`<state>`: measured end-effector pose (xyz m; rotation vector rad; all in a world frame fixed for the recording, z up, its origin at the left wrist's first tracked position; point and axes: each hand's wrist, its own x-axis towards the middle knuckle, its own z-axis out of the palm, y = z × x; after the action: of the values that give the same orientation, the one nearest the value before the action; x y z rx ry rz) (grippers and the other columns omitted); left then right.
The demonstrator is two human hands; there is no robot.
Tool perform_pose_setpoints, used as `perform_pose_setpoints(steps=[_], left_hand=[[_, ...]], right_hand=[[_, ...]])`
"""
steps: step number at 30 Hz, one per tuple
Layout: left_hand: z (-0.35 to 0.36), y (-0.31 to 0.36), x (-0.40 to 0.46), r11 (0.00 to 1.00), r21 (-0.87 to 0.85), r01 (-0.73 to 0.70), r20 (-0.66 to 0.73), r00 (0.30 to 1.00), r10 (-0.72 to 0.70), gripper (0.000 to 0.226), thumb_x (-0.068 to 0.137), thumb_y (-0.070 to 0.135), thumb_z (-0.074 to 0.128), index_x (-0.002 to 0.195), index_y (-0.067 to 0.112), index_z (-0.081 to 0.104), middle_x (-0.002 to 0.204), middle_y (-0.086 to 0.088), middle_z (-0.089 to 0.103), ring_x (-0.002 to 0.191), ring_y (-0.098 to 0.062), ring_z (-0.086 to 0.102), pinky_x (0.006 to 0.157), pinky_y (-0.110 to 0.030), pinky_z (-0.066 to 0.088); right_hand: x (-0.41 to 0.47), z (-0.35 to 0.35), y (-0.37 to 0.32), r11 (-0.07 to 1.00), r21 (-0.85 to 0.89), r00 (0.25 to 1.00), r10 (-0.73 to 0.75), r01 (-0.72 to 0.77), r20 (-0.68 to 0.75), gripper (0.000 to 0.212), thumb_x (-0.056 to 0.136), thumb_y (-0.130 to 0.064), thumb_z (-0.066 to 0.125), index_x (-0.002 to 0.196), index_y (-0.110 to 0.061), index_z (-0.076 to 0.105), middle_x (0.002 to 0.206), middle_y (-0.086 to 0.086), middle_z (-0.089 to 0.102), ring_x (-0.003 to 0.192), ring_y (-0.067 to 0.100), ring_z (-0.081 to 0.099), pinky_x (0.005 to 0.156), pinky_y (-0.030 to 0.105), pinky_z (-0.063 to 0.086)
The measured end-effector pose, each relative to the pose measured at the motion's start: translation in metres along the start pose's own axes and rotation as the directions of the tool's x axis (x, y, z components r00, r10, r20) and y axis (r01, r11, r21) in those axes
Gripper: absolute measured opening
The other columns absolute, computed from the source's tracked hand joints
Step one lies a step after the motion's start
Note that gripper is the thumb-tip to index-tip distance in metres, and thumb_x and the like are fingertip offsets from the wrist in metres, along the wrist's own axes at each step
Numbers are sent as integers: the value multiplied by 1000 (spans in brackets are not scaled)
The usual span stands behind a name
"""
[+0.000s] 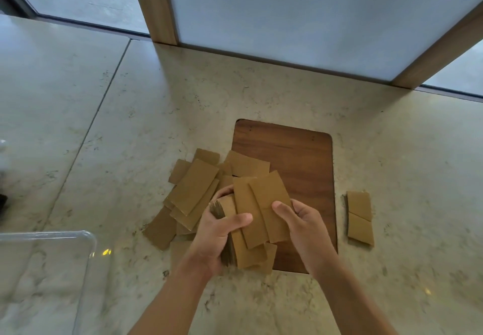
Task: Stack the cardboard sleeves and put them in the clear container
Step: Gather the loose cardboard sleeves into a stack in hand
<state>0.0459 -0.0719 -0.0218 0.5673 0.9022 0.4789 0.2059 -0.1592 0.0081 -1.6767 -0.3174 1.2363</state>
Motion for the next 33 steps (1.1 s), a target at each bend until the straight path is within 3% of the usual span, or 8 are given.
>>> perform_pose_setpoints(steps=[4,10,18,23,27,30,33], left_hand=[[-4,2,-9,1000,-12,7,10,1000,-7,68,69,2,84,130,23,64,117,-16,78,106,-37,76,81,-52,65],[-13,4,-17,999,-51,-2,-13,1000,2,60,70,4,83,123,30,72,118,-14,79,107,-38,76,81,-53,64],[-15,6,-20,997,-73,-26,1,1000,26,48,72,8,81,111,37,78,118,-13,79,107,-38,76,86,-57,64],[-11,5,-21,996,-83,-45,8,999,46,50,73,7,81,114,34,77,118,-13,79,105,-36,77,84,-55,65],[-5,4,-20,999,-30,-21,32,999,22,62,73,6,83,130,26,68,120,-15,78,106,-35,77,83,-50,65],[-4,5,-21,999,-51,6,85,996,-2,68,77,15,88,139,26,62,123,-16,77,111,-36,75,88,-50,63],[-12,5,-23,965,-252,65,164,986,-24,74,78,33,94,143,25,60,117,-21,73,99,-34,73,84,-51,62]], right_hand=[[-1,13,3,994,113,999,8,-14,53,24,102,-27,63,116,-12,76,105,9,81,90,18,78,67,23,60],[-5,10,-1,975,202,995,-87,95,-47,32,87,-36,71,109,-14,78,105,10,81,91,20,78,70,27,61],[-11,-1,-2,981,153,993,-116,119,-30,32,83,-34,78,109,-16,79,108,11,80,94,24,77,79,41,60],[-11,0,-1,979,185,995,-90,81,41,35,81,-34,85,110,-16,77,111,12,80,97,23,76,79,37,61],[-12,7,3,996,90,992,-20,8,125,45,83,-39,77,118,-12,68,109,7,79,98,21,75,78,32,60],[-11,3,5,992,54,994,-110,110,-11,43,85,-41,72,119,-15,69,109,5,79,100,24,75,78,36,62],[-7,-14,1,980,69,968,-173,188,-182,37,88,-39,69,118,-17,70,107,3,79,99,23,75,84,49,62]])
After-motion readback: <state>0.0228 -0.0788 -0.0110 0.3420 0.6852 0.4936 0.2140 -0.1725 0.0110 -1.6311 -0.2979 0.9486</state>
